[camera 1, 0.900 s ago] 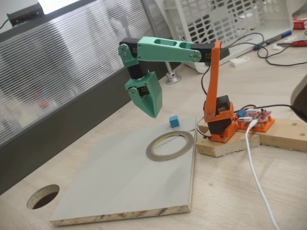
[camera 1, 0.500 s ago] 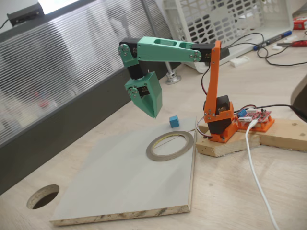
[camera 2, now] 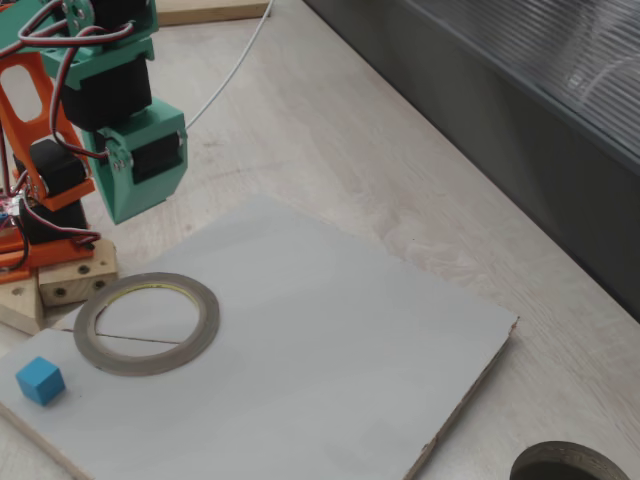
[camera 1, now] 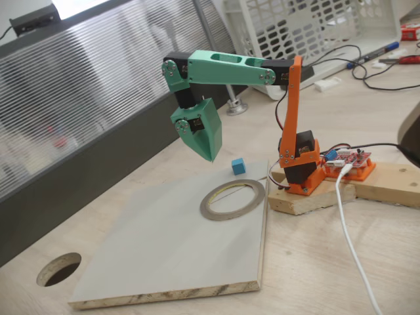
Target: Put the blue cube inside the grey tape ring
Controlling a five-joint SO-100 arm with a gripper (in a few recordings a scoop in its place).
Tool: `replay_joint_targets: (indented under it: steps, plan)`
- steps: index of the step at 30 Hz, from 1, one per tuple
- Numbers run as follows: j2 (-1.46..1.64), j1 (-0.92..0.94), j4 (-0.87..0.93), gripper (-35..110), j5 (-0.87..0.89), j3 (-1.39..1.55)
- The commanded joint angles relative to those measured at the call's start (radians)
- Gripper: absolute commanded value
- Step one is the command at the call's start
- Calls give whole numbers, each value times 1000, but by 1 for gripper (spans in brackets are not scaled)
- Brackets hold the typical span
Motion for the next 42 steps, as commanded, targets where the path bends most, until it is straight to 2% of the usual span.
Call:
replay_joint_targets:
  steps: [1,23,34,37,42]
  plan:
    - [2,17,25,-1,20,-3]
    - [0,41,25,-1,20,-5]
    - [0,779,23,-1,9,-3]
    - [0,851,23,-1,9,-3]
    - [0,850,23,-1,11,-3]
